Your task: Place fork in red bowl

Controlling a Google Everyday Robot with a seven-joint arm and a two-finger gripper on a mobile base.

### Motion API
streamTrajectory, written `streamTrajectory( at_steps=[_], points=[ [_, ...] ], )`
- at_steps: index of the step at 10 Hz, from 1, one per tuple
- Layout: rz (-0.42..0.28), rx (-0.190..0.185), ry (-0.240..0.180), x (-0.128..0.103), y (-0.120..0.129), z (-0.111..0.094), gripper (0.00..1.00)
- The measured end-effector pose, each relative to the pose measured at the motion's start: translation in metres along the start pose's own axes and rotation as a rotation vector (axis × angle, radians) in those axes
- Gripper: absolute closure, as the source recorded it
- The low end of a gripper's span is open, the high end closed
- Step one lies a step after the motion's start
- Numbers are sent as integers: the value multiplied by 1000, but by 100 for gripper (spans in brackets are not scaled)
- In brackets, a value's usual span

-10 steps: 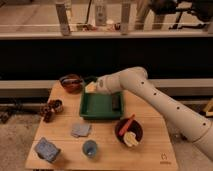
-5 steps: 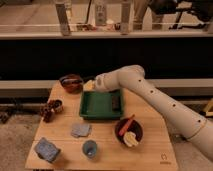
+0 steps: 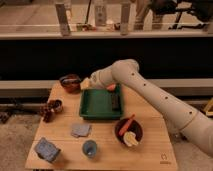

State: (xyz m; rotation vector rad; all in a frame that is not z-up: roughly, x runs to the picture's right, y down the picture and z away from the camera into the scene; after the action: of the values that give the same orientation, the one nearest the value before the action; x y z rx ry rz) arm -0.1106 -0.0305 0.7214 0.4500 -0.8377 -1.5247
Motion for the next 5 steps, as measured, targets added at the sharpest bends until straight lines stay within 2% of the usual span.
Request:
streamTrajectory(
  at_steps=[2,4,5],
  points=[
    [24,3,-52,3,0,8,98],
    [64,35,-116,3,3,19,98],
    [80,43,-132,4,5,22,98]
  ],
)
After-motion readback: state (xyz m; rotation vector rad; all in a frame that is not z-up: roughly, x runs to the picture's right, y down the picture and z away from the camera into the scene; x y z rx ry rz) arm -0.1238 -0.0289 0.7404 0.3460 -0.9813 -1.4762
